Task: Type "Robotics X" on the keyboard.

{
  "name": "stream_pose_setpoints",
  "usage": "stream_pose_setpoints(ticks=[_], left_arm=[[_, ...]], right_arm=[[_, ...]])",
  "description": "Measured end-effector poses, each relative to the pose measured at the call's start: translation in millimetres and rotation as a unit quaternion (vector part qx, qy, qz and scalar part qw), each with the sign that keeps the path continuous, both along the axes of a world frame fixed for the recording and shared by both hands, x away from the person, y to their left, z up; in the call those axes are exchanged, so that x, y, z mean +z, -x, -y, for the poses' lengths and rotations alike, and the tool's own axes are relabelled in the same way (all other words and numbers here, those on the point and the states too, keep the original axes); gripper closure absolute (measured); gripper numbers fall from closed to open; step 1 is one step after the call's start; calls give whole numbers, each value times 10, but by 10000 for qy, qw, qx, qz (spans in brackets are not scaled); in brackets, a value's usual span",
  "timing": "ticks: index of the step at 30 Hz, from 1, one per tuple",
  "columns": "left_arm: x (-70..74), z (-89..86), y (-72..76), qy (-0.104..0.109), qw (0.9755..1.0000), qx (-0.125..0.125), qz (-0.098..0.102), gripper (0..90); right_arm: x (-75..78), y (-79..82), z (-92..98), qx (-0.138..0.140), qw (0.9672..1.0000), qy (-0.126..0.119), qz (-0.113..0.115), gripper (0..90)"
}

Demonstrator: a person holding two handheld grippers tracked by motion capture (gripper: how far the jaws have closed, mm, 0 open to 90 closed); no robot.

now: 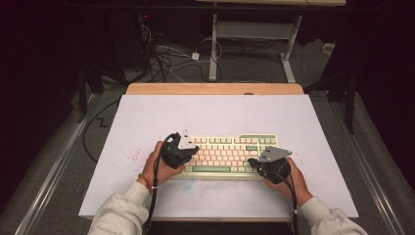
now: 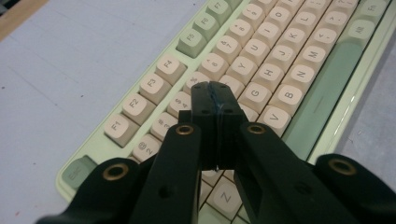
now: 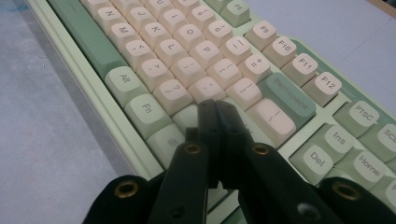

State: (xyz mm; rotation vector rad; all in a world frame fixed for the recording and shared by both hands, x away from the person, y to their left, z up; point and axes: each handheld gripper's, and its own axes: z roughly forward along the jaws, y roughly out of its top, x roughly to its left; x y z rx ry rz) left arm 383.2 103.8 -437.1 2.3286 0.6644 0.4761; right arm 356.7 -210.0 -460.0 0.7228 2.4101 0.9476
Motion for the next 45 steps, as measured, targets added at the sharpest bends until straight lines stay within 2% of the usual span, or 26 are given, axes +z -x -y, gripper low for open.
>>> stream_pose_setpoints(ticks=[6,10,15,21,23,25,27,30,33,37,41,43,45], left_arm=[[-34,92,-84,-63,9999,-88,-129,867],[-69,150,-122,-216,9995,-147,-197,868],[-104,173,-155,-330,9991,-62,-262,860],[-113,172,-176,-320,9992,-20,-256,855],[-136,188,-187,-403,9988,-24,-278,859],[-131,197,-194,-391,9988,-32,-305,870],[-120,212,-176,-421,9989,-43,-225,849],[-68,196,-136,-349,9993,-109,-103,836],[-8,157,-97,-214,9997,-136,25,836],[68,94,-36,-74,9996,-156,217,813],[111,16,31,8,9994,-157,323,740],[122,-29,83,-5,9987,-84,500,652],[128,-84,128,15,9983,-97,575,568]], right_arm=[[-1,-1,1,6,10000,-3,9,900],[-3,7,-4,-24,10000,-6,18,900],[-4,6,-5,-12,10000,2,40,900],[1,2,-3,5,10000,26,25,900],[2,1,-5,4,10000,31,20,900],[-1,1,-8,-4,10000,29,24,900],[0,-2,-10,4,10000,34,30,900],[9,-13,1,10,10000,16,3,900],[15,-3,12,-2,10000,-21,11,900],[92,35,67,-42,9998,-139,133,900],[158,79,114,-55,9995,-238,195,900],[180,98,123,-42,9995,-244,208,900],[198,110,132,-41,9994,-255,231,900]])
